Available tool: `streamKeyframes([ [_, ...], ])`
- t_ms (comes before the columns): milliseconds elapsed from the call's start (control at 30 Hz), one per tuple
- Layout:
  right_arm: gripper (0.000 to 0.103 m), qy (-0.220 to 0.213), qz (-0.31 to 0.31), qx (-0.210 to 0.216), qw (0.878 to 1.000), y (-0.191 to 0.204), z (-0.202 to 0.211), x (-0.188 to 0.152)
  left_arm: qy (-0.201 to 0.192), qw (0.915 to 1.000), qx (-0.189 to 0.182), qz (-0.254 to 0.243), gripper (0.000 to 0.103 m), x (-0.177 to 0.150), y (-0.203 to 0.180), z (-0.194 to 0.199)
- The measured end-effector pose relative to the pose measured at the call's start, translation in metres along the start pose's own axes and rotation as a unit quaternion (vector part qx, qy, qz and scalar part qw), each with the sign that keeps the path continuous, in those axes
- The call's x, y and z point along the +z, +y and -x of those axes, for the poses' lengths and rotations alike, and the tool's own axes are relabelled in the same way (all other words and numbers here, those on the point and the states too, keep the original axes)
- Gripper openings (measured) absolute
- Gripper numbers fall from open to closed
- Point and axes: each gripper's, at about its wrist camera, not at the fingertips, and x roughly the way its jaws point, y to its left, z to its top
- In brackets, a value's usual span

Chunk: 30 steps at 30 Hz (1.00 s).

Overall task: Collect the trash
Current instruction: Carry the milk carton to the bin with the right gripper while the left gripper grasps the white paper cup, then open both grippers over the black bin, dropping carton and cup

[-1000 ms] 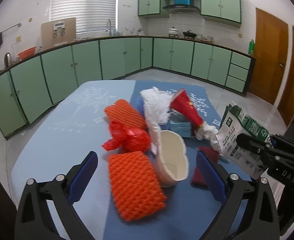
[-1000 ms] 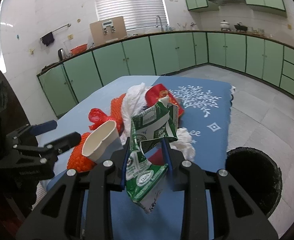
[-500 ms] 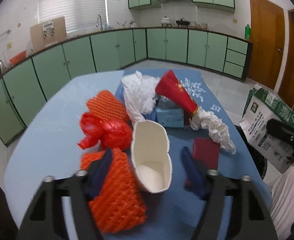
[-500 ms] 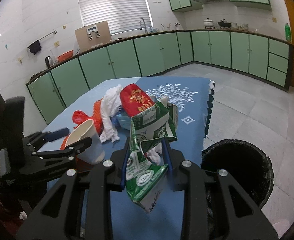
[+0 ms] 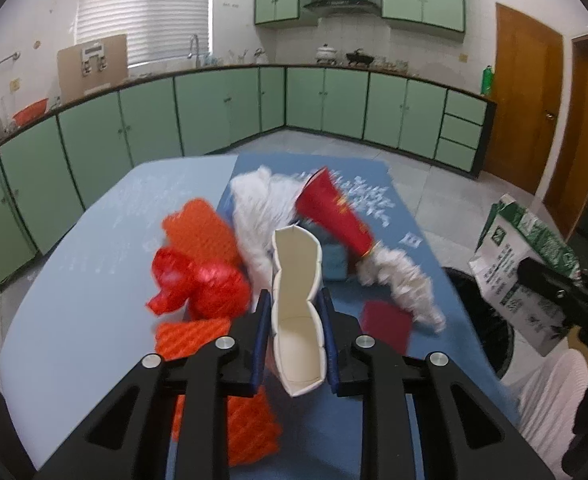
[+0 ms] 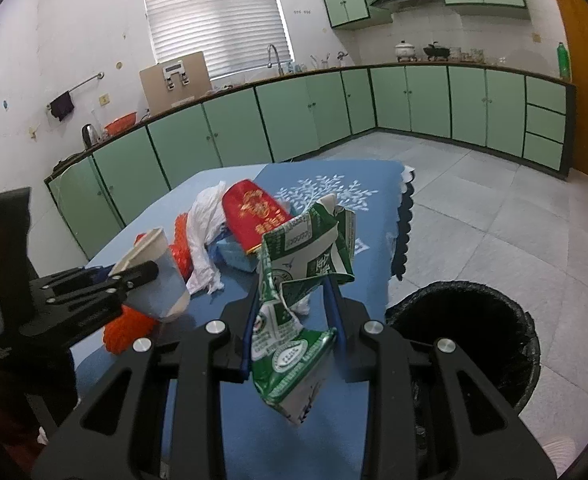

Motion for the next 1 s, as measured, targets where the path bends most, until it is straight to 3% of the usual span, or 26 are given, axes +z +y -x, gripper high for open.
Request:
streamKeyframes([
  [467,0.029,-0.018,-0.060,-0.075,0.995,-0.088,0.019,0.005,-0.026,0.9924,-0.109,-0.050,0.023,0.044,-0.080,-0.024],
  [700,0.029,-0.003,-0.083,-0.114,0.990,-0.136,0.005,-0.002,-0.002,0.9857,-0.157,-0.060,0.023,0.056,-0.133,-0.068],
  [1000,0.029,0.023,-0.113,-0.140,0.983,-0.182,-0.023,-0.014,0.031,0.9804,-0.179,-0.077,0.023,0.061,-0.187,-0.121],
])
